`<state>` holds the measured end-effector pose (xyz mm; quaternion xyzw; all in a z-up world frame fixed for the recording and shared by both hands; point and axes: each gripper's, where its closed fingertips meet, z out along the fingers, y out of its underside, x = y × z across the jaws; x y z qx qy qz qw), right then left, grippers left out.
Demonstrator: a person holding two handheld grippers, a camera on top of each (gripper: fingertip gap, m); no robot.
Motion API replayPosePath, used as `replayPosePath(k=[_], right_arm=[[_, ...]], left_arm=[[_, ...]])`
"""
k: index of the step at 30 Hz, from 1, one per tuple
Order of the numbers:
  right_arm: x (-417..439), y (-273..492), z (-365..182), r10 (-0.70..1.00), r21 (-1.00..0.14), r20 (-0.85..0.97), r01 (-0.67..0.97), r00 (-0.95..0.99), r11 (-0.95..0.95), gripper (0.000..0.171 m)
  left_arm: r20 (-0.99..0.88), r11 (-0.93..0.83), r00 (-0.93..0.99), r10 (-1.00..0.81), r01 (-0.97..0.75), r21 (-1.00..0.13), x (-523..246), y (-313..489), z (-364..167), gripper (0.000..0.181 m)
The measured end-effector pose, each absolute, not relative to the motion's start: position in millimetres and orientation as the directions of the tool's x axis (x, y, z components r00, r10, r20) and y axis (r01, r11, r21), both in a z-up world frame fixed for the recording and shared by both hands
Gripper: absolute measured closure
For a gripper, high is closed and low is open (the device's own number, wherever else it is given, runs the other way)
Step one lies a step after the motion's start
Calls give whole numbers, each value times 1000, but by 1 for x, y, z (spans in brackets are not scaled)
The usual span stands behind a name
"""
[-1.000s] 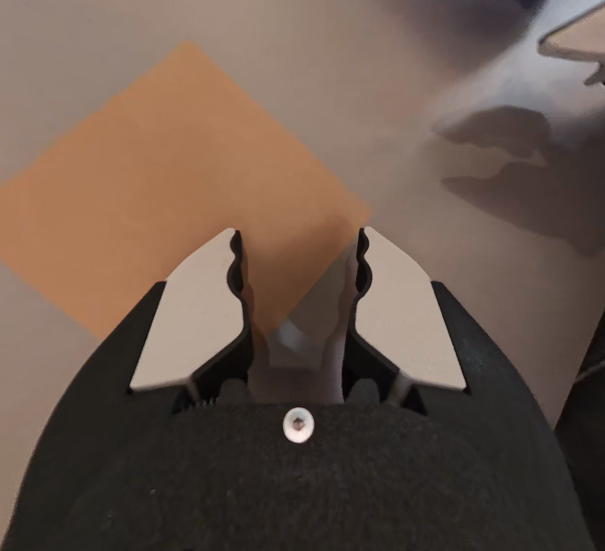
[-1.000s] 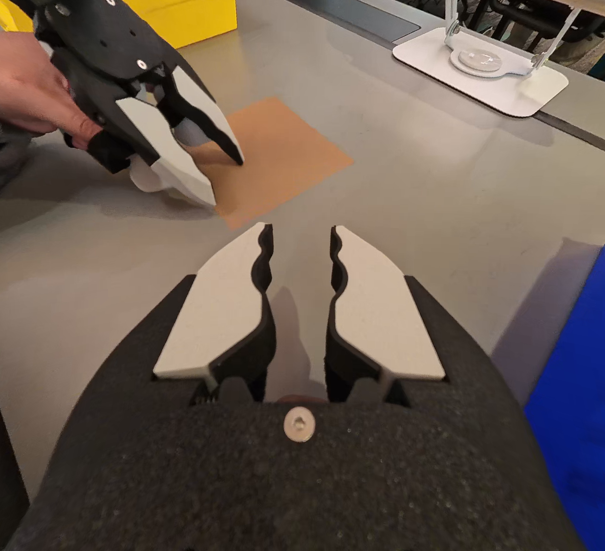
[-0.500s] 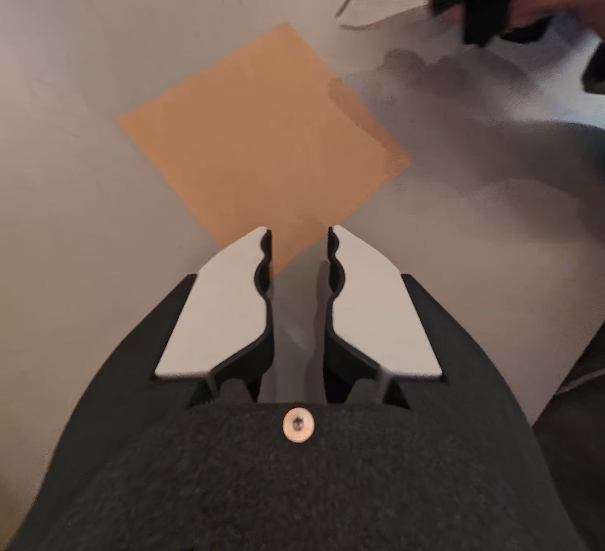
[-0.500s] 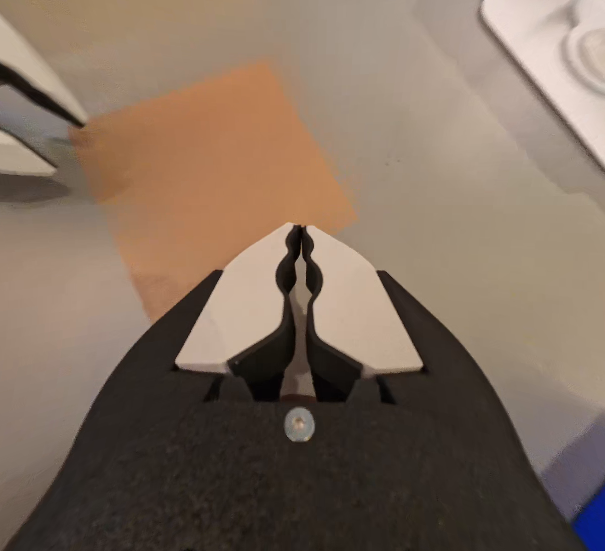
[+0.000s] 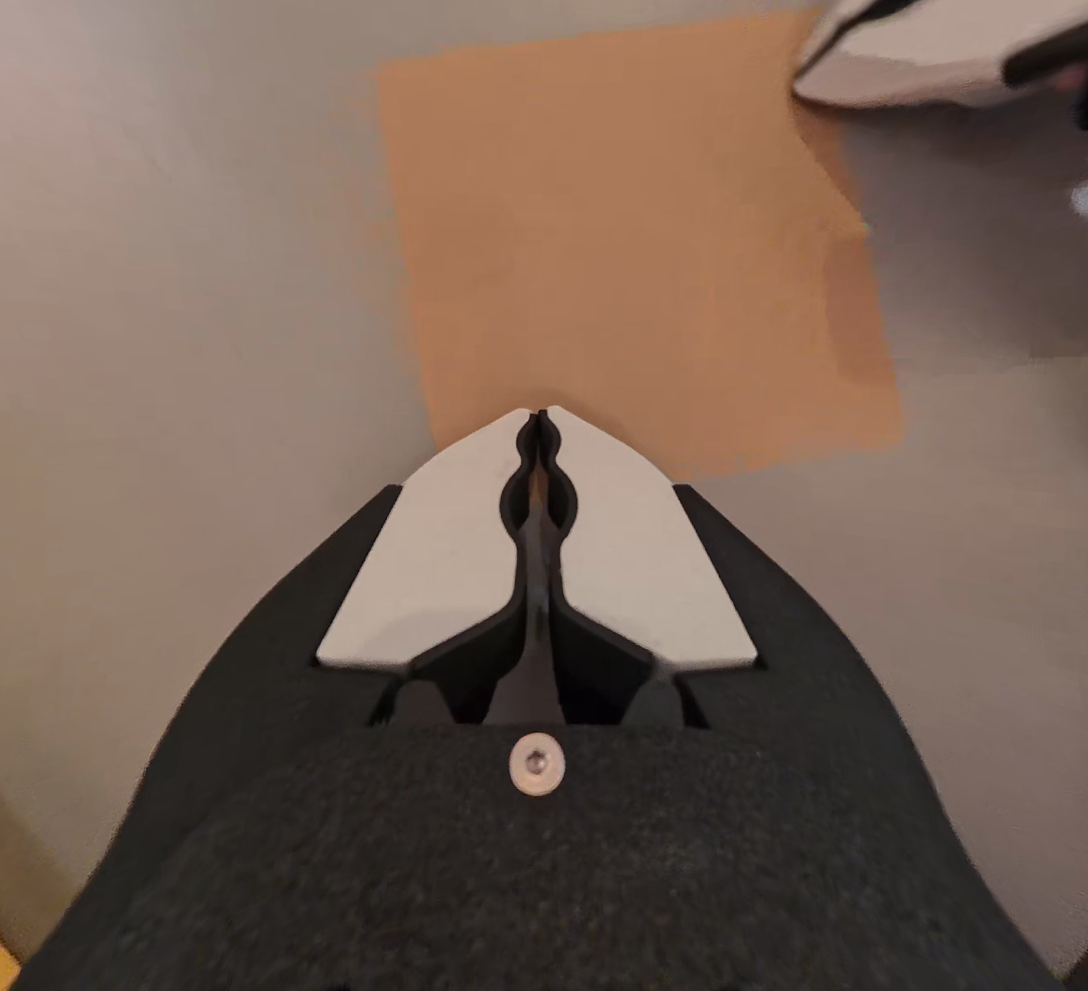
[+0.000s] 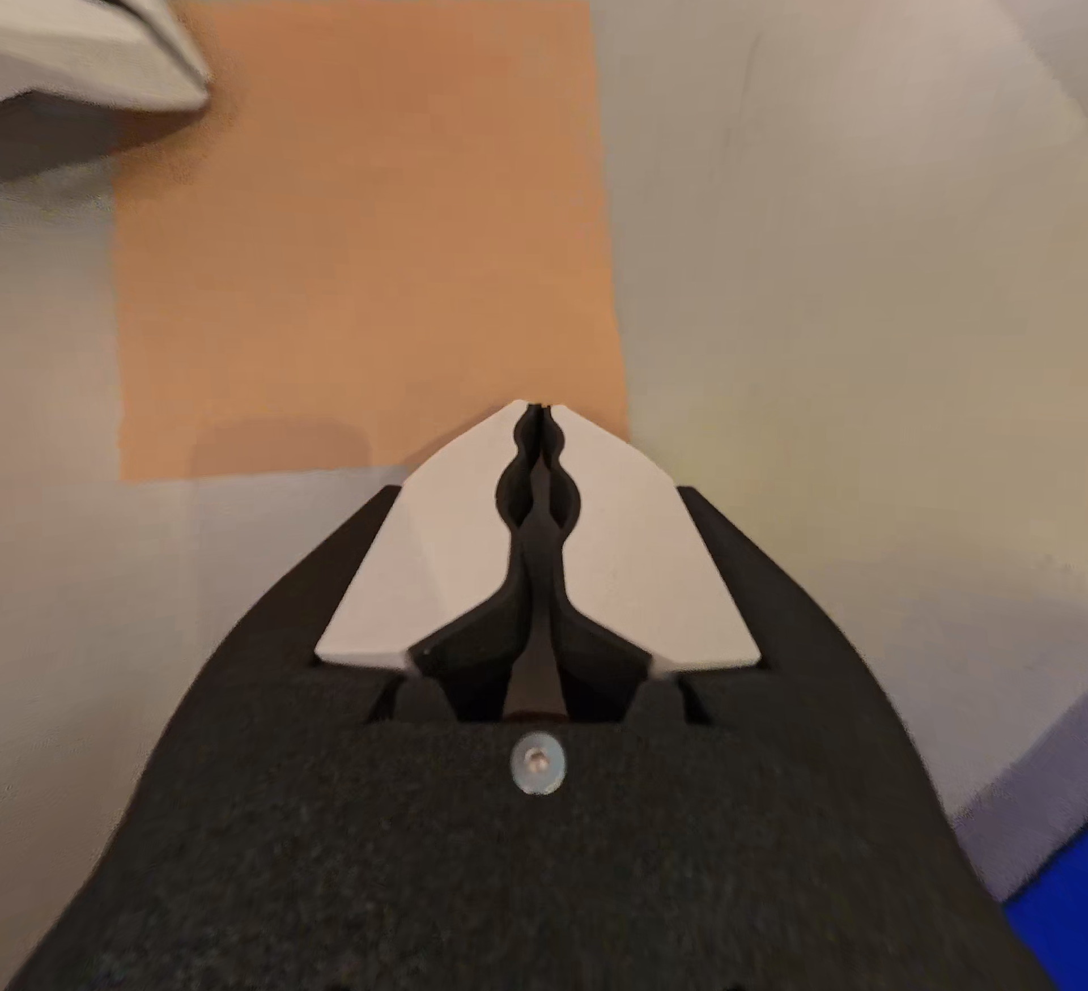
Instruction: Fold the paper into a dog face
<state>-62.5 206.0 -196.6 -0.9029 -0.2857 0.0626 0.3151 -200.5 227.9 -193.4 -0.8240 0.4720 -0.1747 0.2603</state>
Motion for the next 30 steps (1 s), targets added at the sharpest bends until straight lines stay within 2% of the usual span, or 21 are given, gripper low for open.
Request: replayPosePath(k=[9, 12, 18, 20, 21, 24, 26, 30], right_arm=[[-44, 176, -196, 477, -609, 37, 399, 878, -686, 171], [-38, 177, -190, 476, -622, 53, 402, 878, -672, 171], [-42, 132, -129, 436, -852, 55, 270, 898, -448, 166], [-42, 109, -117, 394, -906, 74, 227, 916, -358, 159], [-41, 100, -114, 368, -925, 87, 212, 926, -315, 159], [-44, 83, -112, 351, -954, 55, 153, 935, -258, 159], [-45, 80, -105, 376, -952, 75, 179, 923, -249, 157], [-38, 76, -114, 372, -944, 83, 192, 925, -268, 158]], left_arm=[[-75, -322, 436, -897, -758, -567, -162, 247, -194, 181], [-58, -352, 465, -883, -739, -574, -162, 246, -191, 181], [-6, -393, 586, -810, -551, -736, -190, 221, -148, 144], [45, -403, 606, -794, -470, -785, -198, 203, -143, 127], [63, -399, 608, -791, -435, -807, -201, 194, -142, 124], [108, -376, 587, -802, -358, -855, -201, 177, -141, 125], [127, -362, 527, -840, -371, -855, -195, 168, -138, 126], [46, -258, 459, -887, -412, -874, -195, 167, -142, 137]])
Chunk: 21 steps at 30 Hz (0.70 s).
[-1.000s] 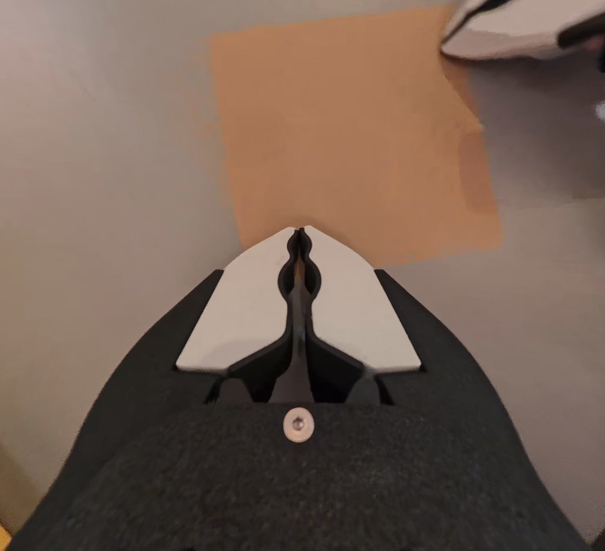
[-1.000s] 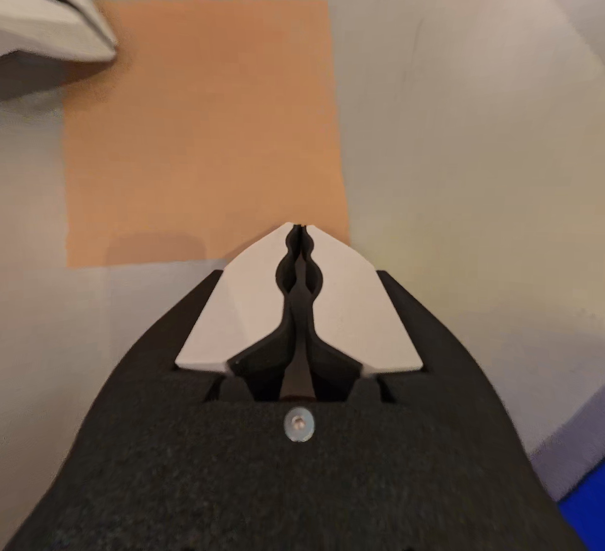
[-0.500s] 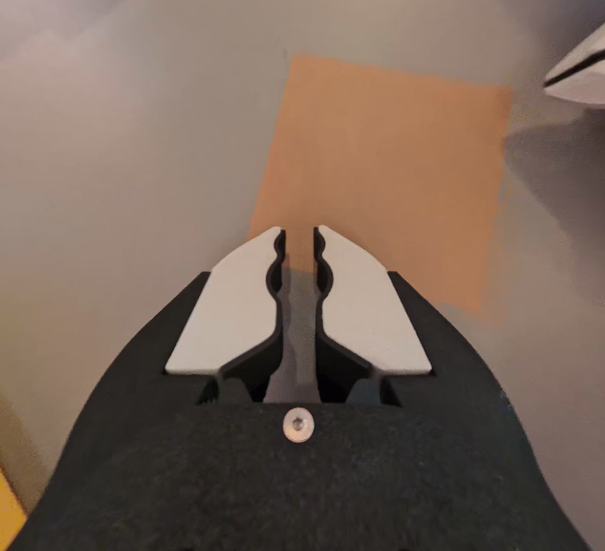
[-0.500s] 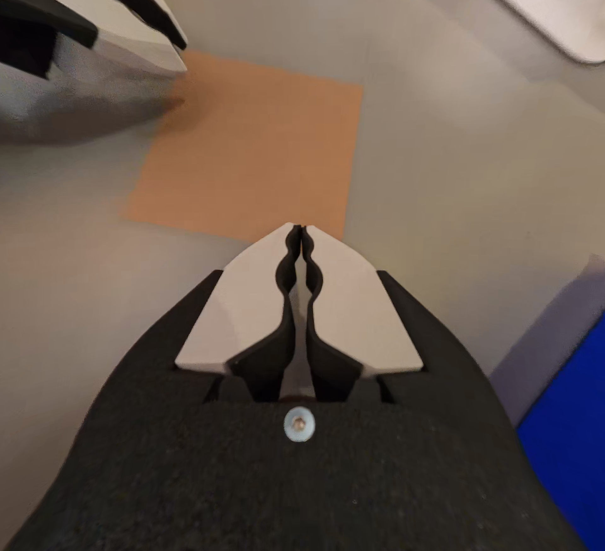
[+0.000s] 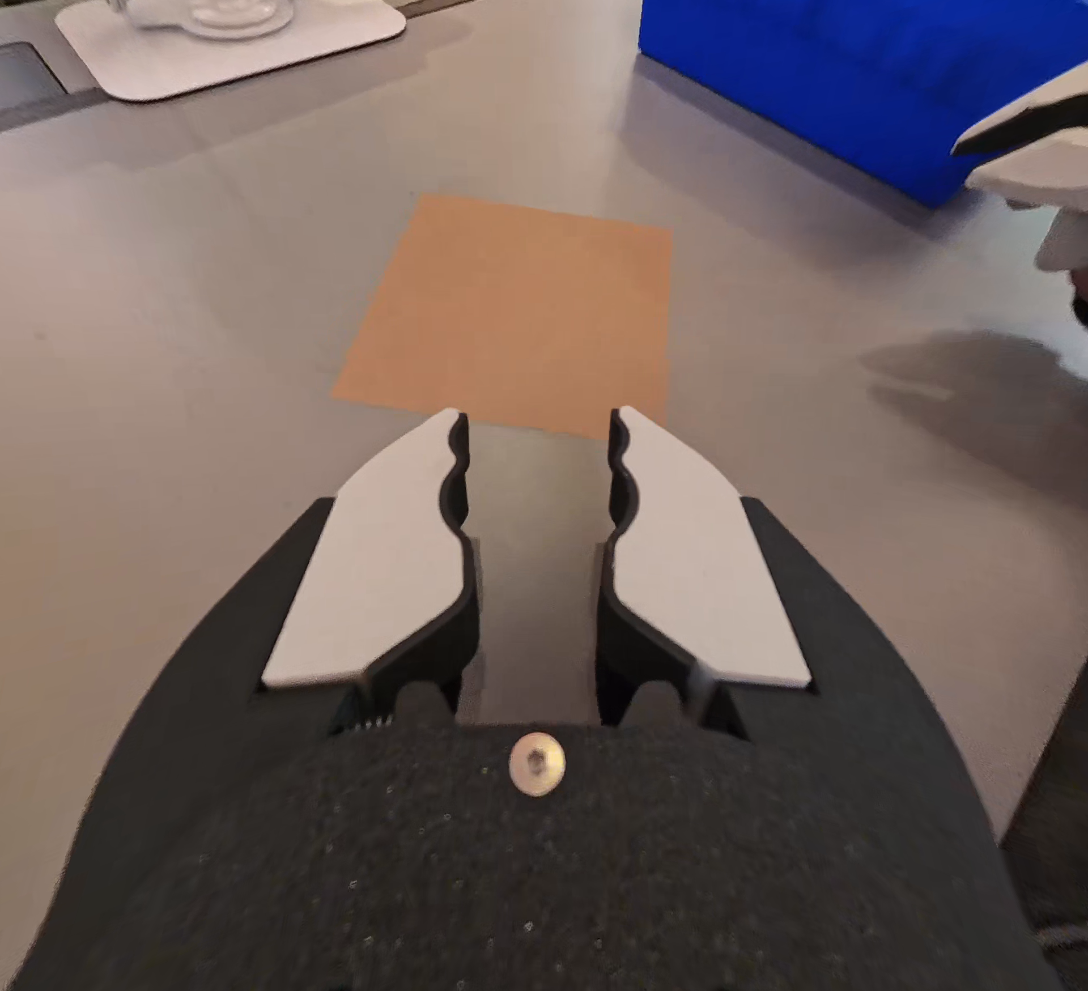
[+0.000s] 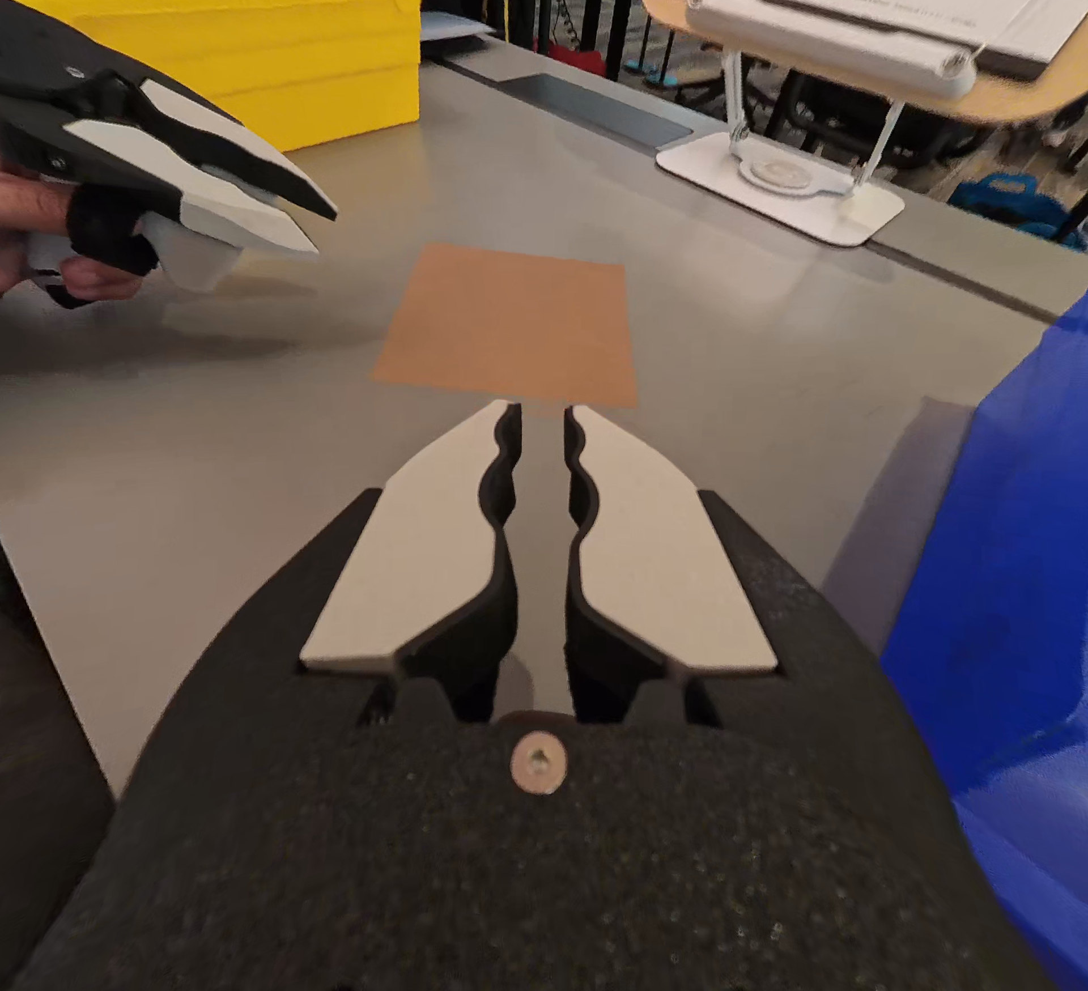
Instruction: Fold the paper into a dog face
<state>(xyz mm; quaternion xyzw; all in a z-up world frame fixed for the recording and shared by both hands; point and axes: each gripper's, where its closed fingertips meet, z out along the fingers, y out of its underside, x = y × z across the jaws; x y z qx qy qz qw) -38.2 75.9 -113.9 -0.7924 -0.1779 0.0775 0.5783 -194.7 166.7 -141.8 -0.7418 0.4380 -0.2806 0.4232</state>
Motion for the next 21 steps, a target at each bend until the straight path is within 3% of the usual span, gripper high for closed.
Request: replayPosePath(k=[18, 21], right_arm=[[-50, 75, -125, 451, -933, -71, 101, 890, -346, 153], [-59, 81, -116, 520, -919, -115, 108, 847, -379, 151]], left_arm=[[-53, -197, 455, -889, -484, -852, -196, 169, -146, 144], [42, -250, 395, -918, -492, -834, -188, 165, -143, 144]])
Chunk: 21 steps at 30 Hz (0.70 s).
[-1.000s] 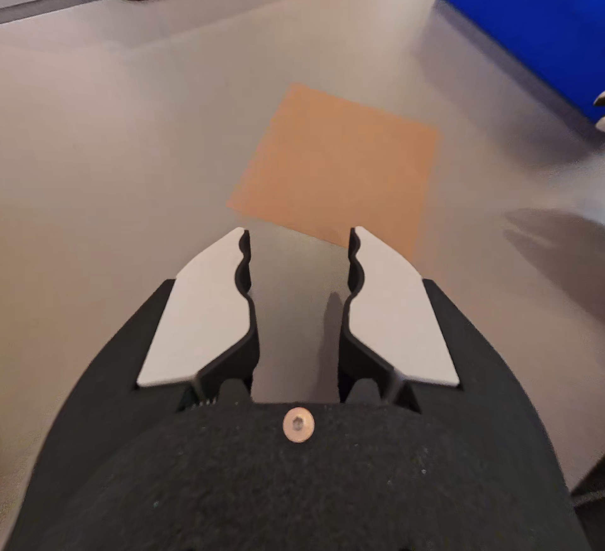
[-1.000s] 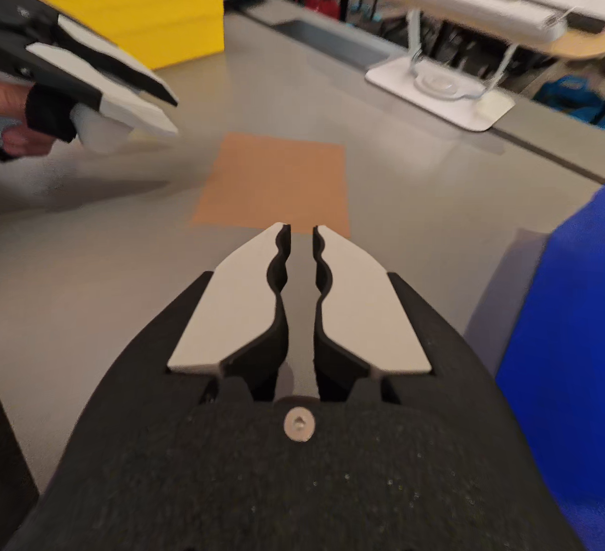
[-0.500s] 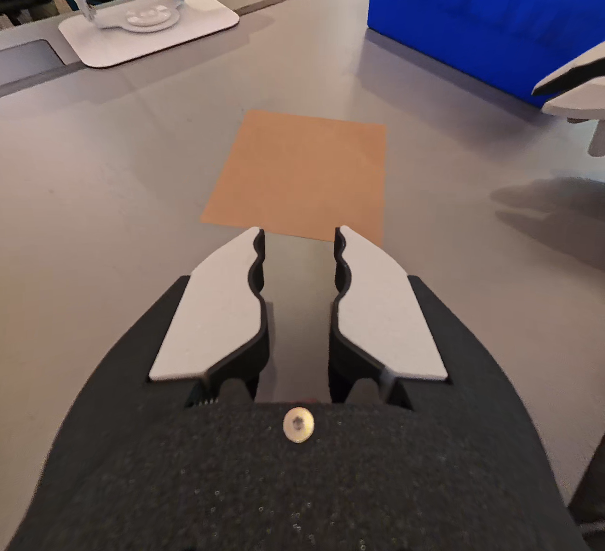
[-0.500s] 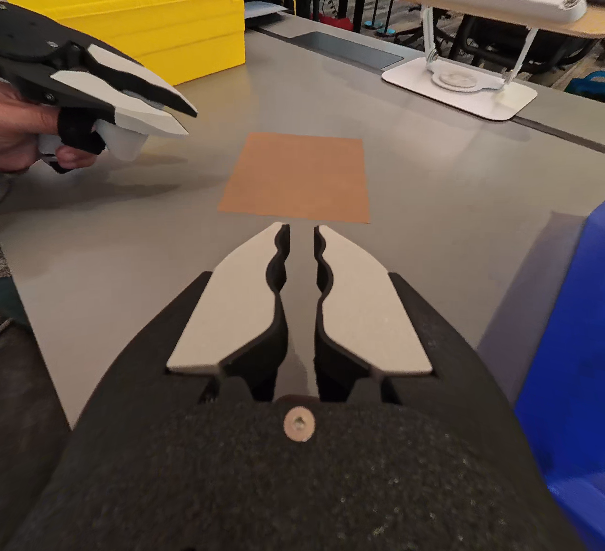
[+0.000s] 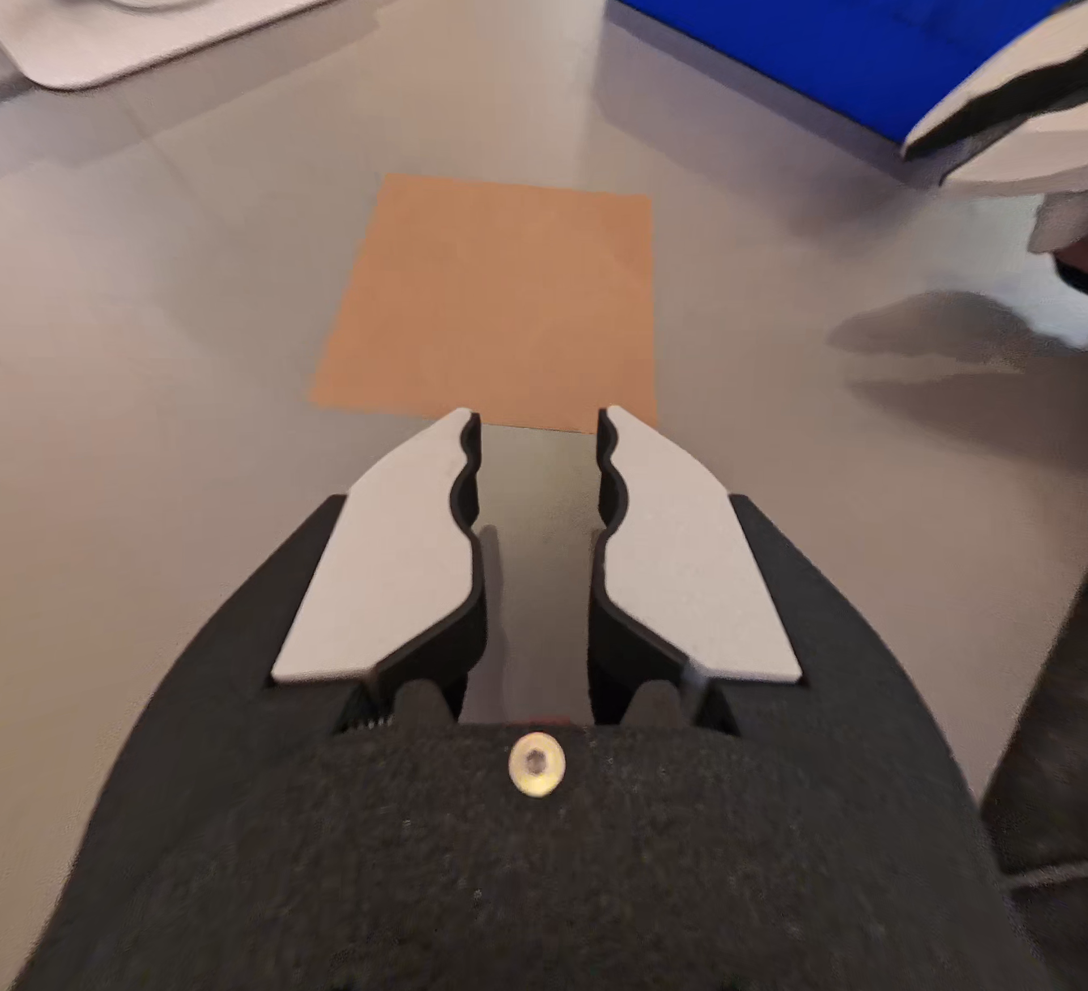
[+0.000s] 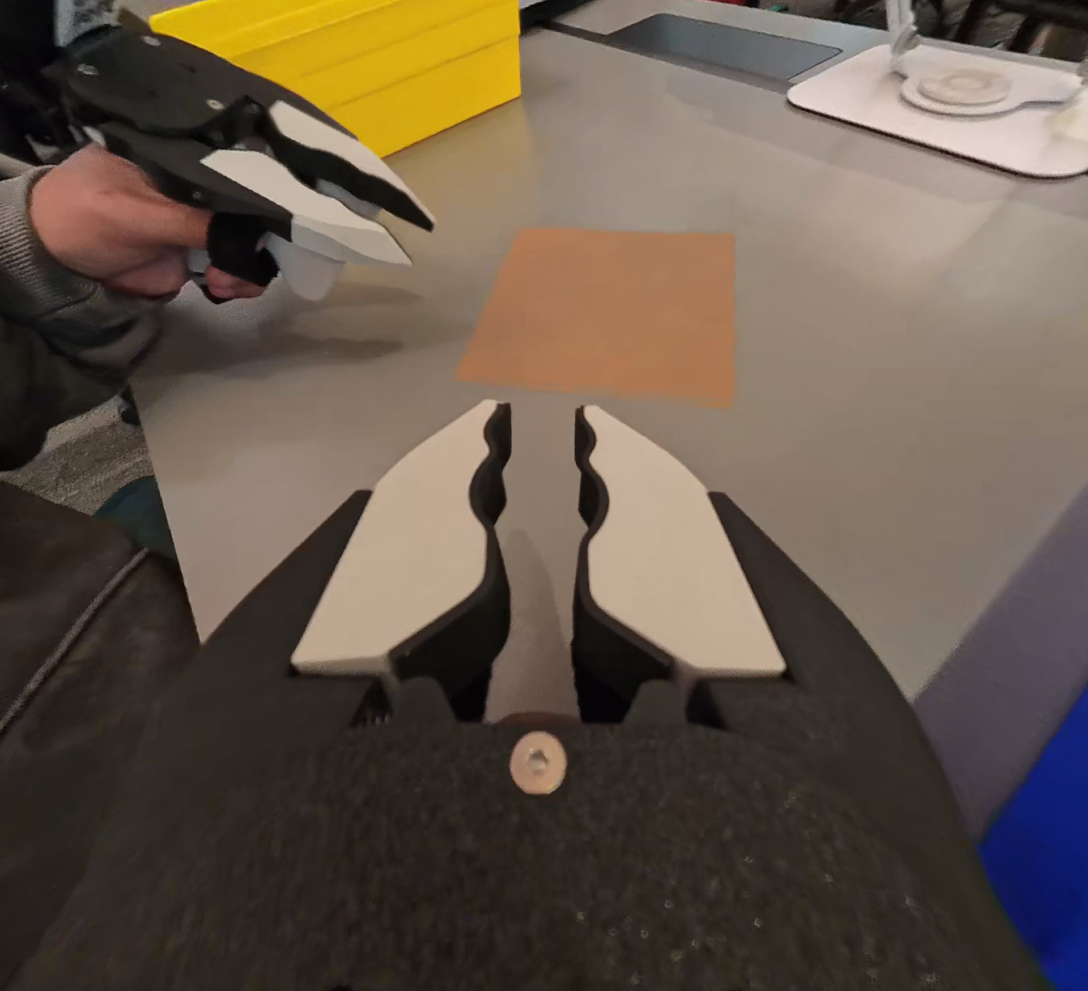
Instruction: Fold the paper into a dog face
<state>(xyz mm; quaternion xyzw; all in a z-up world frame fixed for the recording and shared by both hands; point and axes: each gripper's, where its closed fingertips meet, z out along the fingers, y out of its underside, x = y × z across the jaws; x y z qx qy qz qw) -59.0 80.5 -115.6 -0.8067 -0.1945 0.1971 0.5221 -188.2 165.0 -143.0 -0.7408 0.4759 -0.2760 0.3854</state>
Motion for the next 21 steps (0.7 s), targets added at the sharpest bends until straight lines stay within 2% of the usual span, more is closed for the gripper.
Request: replayPosePath(k=[3, 5, 7, 9, 14, 17, 21], right_arm=[[-62, 106, -100, 558, -878, -67, 217, 827, -427, 146], [-63, 132, -93, 582, -834, -11, 314, 813, -454, 145], [-59, 164, -97, 585, -763, 31, 397, 810, -510, 135], [-52, 198, -103, 597, -711, 107, 481, 795, -512, 137], [-58, 257, -148, 665, -668, 6, 498, 746, -553, 130], [-59, 267, -172, 667, -617, -89, 485, 740, -620, 122], [-64, 270, -180, 663, -600, -102, 486, 742, -636, 118]], left_arm=[[111, -295, 340, -934, -557, -776, -185, 178, -147, 144], [107, -266, 284, -953, -611, -745, -180, 192, -152, 144], [99, -237, 241, -965, -651, -721, -174, 205, -159, 137], [95, -210, 202, -975, -690, -692, -167, 211, -166, 130], [79, -166, 150, -986, -750, -640, -162, 214, -187, 127], [98, -184, 158, -983, -745, -641, -162, 215, -191, 127], [117, -203, 167, -979, -739, -643, -162, 215, -191, 125]])
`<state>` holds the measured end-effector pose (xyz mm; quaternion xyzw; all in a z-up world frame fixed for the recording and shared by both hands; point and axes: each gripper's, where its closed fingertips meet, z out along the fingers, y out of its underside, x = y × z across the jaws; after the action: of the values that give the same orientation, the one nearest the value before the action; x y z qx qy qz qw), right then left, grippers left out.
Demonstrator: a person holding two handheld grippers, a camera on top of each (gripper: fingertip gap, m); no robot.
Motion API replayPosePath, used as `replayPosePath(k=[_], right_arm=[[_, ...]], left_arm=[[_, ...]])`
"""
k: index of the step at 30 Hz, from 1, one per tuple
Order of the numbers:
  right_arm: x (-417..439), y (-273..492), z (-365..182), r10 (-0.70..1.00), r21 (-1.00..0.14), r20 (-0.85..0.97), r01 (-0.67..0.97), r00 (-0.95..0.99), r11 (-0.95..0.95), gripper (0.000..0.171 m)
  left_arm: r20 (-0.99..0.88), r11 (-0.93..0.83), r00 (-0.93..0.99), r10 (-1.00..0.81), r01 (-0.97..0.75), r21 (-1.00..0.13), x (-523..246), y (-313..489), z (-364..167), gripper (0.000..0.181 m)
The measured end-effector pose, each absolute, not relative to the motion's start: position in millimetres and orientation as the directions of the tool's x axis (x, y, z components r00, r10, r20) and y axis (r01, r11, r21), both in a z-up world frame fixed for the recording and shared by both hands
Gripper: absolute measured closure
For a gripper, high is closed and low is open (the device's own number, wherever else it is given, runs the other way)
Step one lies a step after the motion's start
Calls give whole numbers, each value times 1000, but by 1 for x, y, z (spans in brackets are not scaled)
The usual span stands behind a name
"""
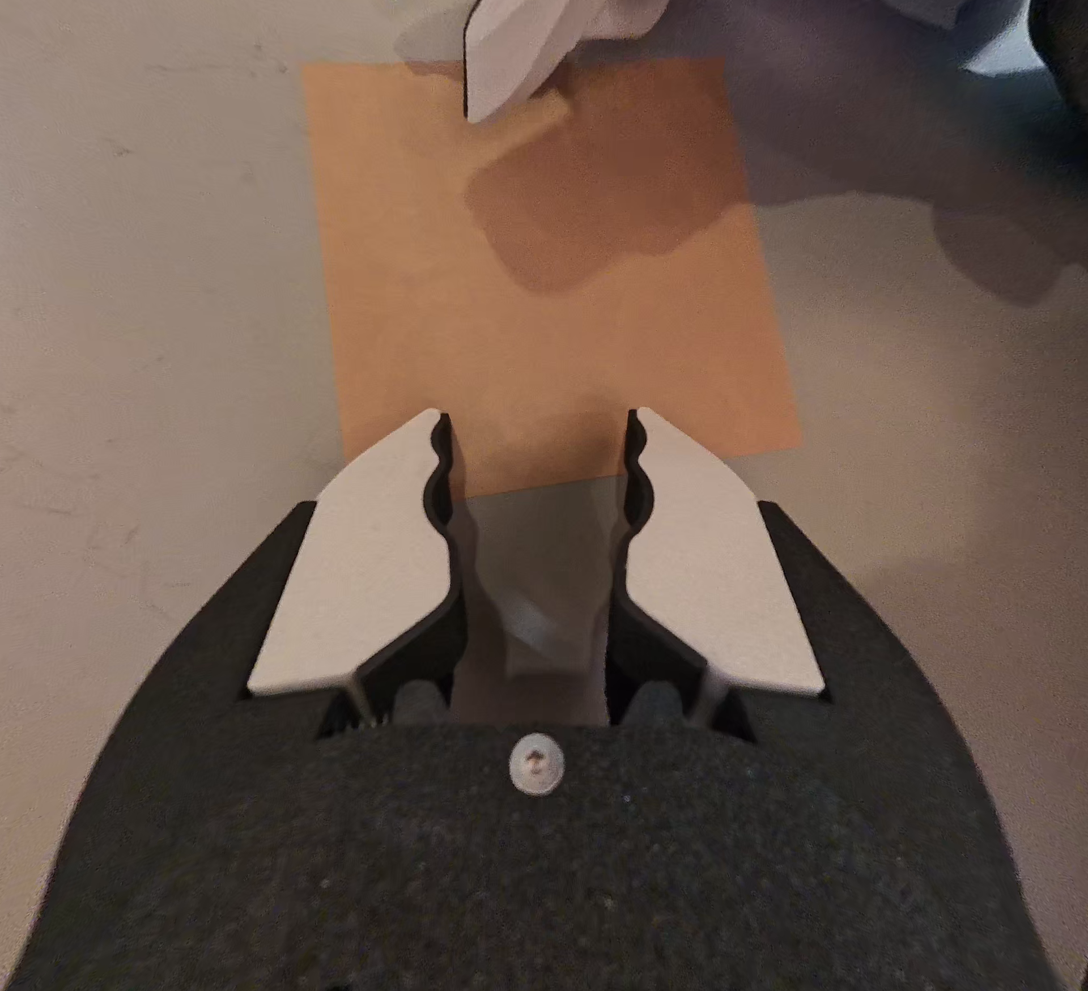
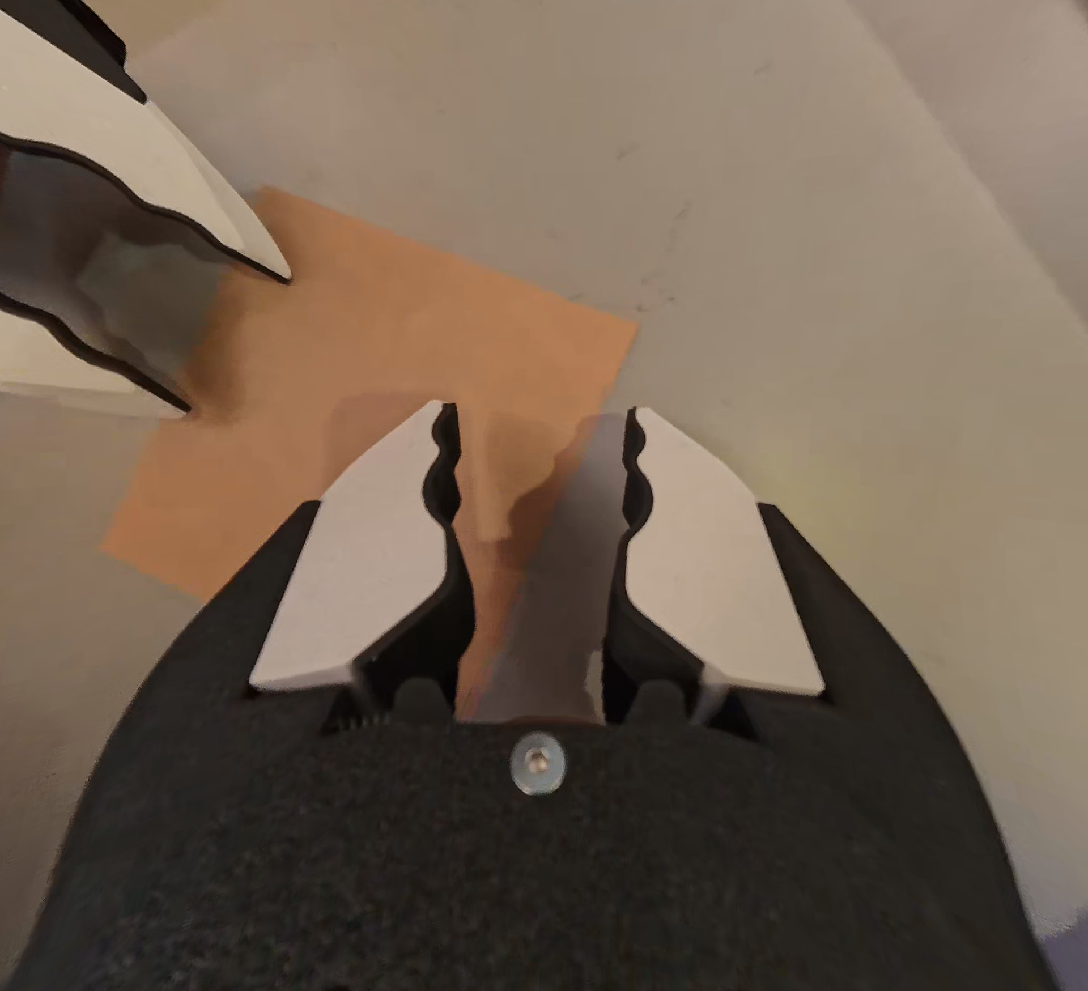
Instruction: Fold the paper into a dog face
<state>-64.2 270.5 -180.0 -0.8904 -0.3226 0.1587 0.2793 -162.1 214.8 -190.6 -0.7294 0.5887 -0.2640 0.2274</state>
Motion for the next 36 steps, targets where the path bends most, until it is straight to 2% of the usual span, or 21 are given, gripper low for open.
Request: replayPosePath(k=[5, 9, 12, 15, 18, 23, 26, 30, 36], right_arm=[[-67, 266, -193, 630, -546, -76, 496, 773, -675, 116], [-72, 266, -193, 569, -568, -81, 431, 818, -701, 108], [-79, 264, -190, 534, -572, -153, 367, 831, -734, 105], [-88, 262, -187, 524, -581, -240, 312, 817, -752, 112], [-96, 260, -184, 510, -589, -335, 247, 792, -770, 111], [-115, 252, -167, 435, -511, -675, 48, 595, -858, 115], [-123, 245, -152, 396, -450, -807, -22, 437, -893, 118], [-124, 233, -136, 369, -405, -873, -52, 317, -913, 119], [-118, 216, -137, 322, -349, -900, -44, 294, -936, 120]], left_arm=[[128, -209, 166, -978, -738, -642, -160, 214, -190, 125], [137, -219, 171, -976, -728, -650, -159, 214, -190, 126], [136, -219, 172, -976, -726, -651, -159, 215, -190, 127], [129, -215, 172, -977, -727, -652, -159, 215, -190, 128], [116, -204, 170, -979, -731, -651, -159, 215, -191, 128], [92, -182, 161, -983, -744, -643, -160, 215, -192, 129], [103, -191, 164, -981, -739, -645, -160, 215, -191, 130], [117, -203, 167, -979, -733, -649, -161, 216, -191, 133], [120, -201, 163, -979, -732, -651, -163, 216, -191, 135]])
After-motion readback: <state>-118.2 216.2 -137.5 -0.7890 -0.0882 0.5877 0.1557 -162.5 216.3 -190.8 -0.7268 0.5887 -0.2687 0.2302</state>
